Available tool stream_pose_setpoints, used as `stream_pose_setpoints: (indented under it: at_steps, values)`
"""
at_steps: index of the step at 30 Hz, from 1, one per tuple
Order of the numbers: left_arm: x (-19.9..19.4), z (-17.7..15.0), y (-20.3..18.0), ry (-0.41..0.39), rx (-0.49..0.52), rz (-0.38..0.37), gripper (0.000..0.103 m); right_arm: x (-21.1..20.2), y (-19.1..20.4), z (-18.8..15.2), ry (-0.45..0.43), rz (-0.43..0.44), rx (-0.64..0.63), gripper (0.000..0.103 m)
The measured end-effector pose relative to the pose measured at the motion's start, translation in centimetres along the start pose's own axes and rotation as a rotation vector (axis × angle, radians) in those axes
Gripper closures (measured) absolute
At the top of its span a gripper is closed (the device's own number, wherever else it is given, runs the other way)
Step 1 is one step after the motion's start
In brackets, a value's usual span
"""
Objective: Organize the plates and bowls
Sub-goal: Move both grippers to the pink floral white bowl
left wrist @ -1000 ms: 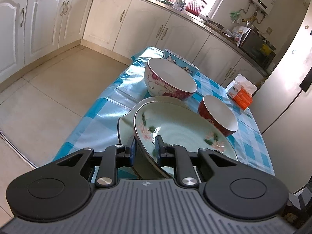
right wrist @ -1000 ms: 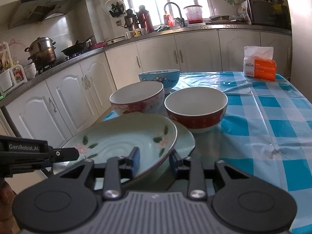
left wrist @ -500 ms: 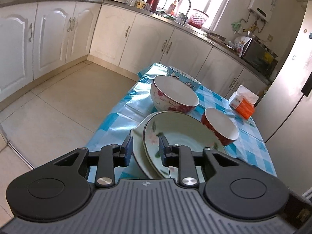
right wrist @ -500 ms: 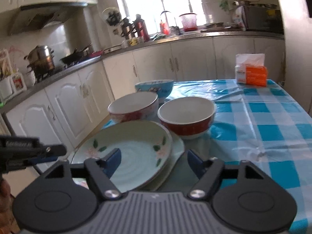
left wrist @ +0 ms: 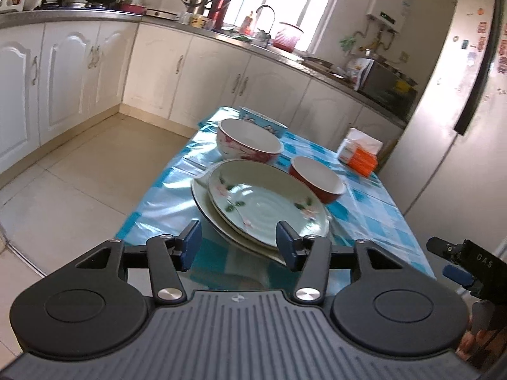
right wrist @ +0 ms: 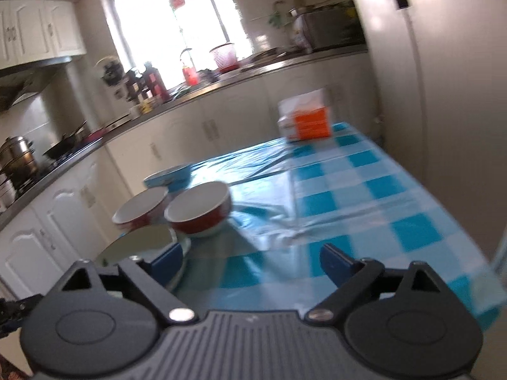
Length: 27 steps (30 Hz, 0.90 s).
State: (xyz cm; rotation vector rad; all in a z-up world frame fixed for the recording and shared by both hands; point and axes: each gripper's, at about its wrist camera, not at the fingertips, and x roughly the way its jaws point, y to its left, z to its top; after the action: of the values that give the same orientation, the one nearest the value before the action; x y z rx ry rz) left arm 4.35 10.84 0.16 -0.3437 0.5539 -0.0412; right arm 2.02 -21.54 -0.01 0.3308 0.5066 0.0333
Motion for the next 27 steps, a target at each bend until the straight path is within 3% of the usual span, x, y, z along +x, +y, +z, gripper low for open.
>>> stream_pose_setpoints:
  at_steps: [3,10,13,19,27]
  values:
    - [-0.4,-0.6,-0.3,0.014,-0.014,-0.033,0.033,-2.1,-0.8,-0.1,-0.016,-0.03,0.002,0.007]
    - [-1.2,-1.7,-2.0,0.019,0.005,-0.09,0.006,-6.6,-2.2,-1.6,-0.038,-0.074,0.001,0.002]
    - [-1.1,-1.8,-2.4,0.018,0.006,-0.099,0.004,-7.4,-3.0,-2.8,-0.031,-0.08,0.013,0.001]
    - [-0.4,-1.3,-1.3,0.025,-0.038,-0.078,0.002,-4.8,-4.5,-3.6,-0.002,-0.09,0.037,0.001]
    - [3.4,3.6,-1.5,0.014,-0.028,-0.051,0.002,1.4,-6.3,-0.7,-0.045,-0.071,0.052,0.001]
